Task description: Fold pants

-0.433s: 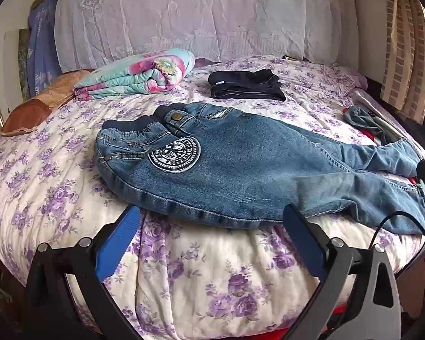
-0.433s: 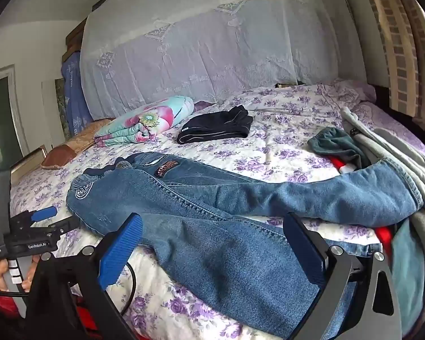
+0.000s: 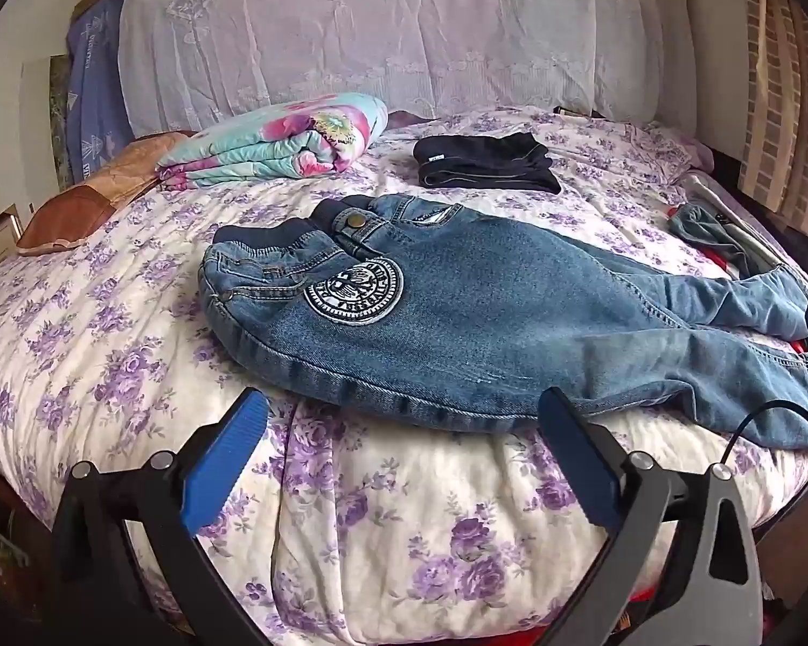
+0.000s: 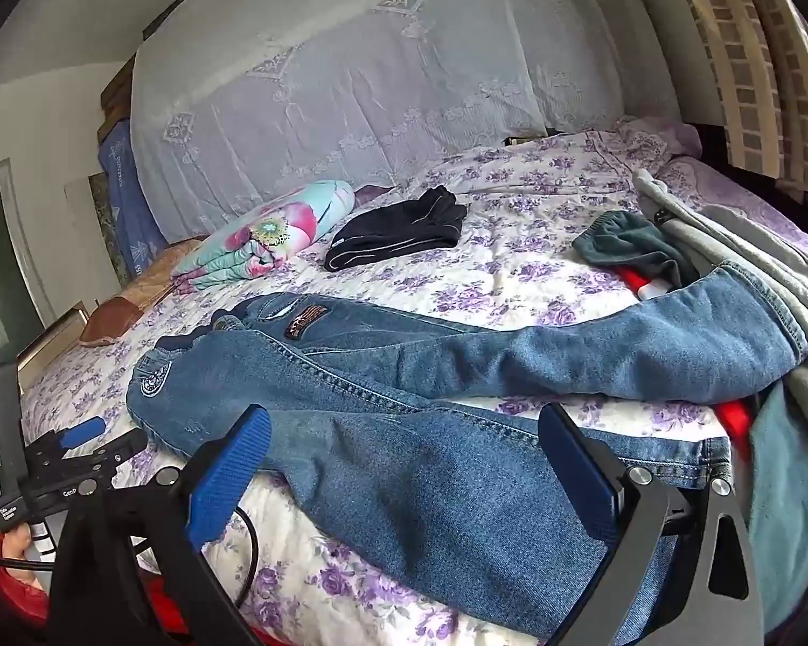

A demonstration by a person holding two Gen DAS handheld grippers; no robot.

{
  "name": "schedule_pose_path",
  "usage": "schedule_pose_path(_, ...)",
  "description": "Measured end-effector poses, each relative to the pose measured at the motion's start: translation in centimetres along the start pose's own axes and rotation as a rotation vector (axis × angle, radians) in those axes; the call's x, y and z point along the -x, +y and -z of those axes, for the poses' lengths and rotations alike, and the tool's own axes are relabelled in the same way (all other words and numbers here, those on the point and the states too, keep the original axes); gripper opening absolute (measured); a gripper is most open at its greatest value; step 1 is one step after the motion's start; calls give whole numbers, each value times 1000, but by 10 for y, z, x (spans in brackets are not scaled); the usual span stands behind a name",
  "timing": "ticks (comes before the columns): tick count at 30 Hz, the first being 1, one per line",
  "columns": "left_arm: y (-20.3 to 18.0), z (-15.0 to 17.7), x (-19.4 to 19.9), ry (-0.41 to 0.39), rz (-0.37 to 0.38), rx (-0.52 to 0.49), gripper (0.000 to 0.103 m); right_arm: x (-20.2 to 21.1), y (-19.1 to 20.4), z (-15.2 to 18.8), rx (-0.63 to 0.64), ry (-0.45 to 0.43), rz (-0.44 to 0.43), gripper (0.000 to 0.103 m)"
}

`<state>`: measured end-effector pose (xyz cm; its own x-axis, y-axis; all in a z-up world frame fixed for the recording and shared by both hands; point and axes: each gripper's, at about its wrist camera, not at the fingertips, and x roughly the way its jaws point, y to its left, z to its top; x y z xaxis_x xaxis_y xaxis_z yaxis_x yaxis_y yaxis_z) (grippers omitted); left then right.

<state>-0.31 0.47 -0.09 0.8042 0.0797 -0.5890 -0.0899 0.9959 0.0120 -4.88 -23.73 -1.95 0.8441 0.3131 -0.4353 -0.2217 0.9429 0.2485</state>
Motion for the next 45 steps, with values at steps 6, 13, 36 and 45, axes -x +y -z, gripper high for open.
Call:
schedule_pose_path(6, 3, 0, 0, 0, 3, 5, 98, 2, 2, -10, -3, 13, -9, 100)
schedule_pose_path(13, 4, 0, 1, -1, 1, 11, 98, 3, -3, -15, -2, 21, -13, 100)
schedule_pose_path(36, 9, 0, 2, 0, 2, 17, 98, 2, -4, -16, -1, 22, -12, 100)
schedule_pose_path(45, 11, 1, 2, 0, 3, 19, 98, 2, -4, -16, 0, 22, -12, 100)
